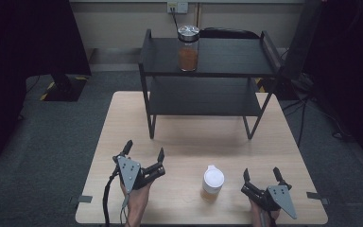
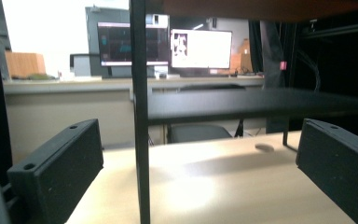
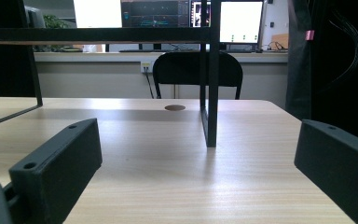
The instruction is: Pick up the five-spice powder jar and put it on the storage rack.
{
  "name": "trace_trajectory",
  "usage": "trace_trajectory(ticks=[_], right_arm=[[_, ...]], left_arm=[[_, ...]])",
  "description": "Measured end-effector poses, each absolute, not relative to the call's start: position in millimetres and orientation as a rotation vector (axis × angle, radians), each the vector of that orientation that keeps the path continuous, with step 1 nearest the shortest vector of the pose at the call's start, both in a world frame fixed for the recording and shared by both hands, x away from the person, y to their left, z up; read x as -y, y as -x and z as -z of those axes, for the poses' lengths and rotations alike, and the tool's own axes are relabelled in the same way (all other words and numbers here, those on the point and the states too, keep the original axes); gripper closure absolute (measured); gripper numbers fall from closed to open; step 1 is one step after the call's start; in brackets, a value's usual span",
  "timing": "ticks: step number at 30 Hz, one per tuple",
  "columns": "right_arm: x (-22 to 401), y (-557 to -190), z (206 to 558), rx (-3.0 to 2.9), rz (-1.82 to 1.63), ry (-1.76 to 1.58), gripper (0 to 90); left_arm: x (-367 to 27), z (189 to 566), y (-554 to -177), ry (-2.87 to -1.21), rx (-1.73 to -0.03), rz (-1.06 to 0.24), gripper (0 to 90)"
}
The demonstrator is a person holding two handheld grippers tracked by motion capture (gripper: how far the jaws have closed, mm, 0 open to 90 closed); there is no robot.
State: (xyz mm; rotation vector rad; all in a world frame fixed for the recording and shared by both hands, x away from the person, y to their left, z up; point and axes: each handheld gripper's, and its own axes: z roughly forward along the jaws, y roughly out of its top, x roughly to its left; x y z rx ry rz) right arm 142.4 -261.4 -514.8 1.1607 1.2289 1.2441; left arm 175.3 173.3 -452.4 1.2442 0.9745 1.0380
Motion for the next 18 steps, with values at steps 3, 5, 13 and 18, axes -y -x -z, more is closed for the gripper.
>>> trace_trajectory(ticks=[3,5,13,18], right_arm=[[261,-142,515,-1.229,-1.244,-1.161,0.0],[261,-142,515,-1.229,-1.244,-1.161,0.0],[261,-142,515,-1.227,-1.241,-1.163,0.0],[261,-142,515,-1.227,-1.242,-1.162,0.0]], left_arm=[[-175,465,-173,-1.257,-0.998,-1.032,0.0],[-177,473,-171,-1.258,-1.017,-1.025,0.0],[-179,500,-170,-1.261,-1.084,-1.030,0.0],[-179,509,-170,-1.250,-1.090,-1.034,0.0]])
